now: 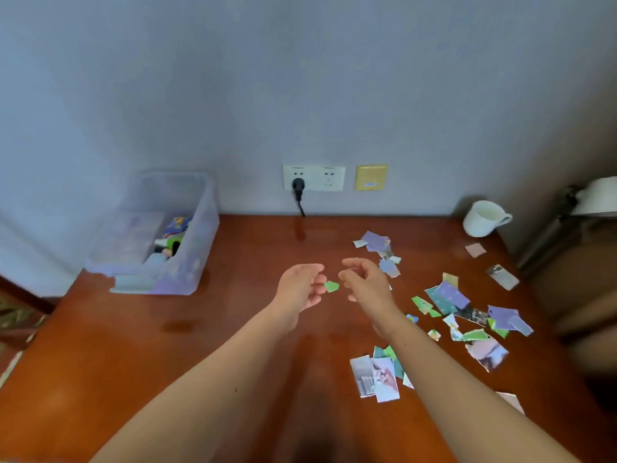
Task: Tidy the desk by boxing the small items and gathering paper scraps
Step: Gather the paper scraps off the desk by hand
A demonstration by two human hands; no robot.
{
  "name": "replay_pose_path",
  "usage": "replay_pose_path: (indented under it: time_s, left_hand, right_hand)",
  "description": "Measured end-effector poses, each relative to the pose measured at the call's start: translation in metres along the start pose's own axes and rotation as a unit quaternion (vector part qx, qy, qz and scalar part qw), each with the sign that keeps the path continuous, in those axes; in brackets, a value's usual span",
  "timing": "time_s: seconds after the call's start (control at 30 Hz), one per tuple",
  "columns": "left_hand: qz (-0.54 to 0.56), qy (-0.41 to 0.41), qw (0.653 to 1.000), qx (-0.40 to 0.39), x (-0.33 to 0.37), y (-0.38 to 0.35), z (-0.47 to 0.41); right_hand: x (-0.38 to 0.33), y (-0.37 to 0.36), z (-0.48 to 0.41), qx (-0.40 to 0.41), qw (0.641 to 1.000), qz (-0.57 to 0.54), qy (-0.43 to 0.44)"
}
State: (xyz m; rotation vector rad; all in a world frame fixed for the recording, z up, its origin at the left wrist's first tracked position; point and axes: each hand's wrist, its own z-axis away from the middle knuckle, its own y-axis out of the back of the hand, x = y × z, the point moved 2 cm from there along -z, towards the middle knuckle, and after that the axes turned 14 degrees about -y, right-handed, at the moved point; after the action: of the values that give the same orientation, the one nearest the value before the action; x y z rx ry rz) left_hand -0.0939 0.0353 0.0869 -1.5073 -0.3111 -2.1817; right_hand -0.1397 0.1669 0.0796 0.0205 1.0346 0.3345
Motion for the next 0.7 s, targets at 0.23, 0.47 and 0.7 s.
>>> replay_pose_path:
  time_s: [0.23,0.47,0.7]
  left_hand:
    - [-0.035,0.006,0.997,-0.062,0.005,-0.038,-0.038]
    - [-0.069,-0.007,0.994,-0.083,0.007,-0.078,-0.074]
    - [-0.108,-0.016,0.99,-0.088,-0.01,-0.113,-0.123]
  right_hand:
    - [-0.011,0.043,-0.028,0.079,0.997,-0.007,-0.019]
    - [-0.018,0.074,-0.07,0.085,0.995,0.017,-0.043]
    - [-0.014,0.094,-0.132,0.043,0.996,0.038,-0.073]
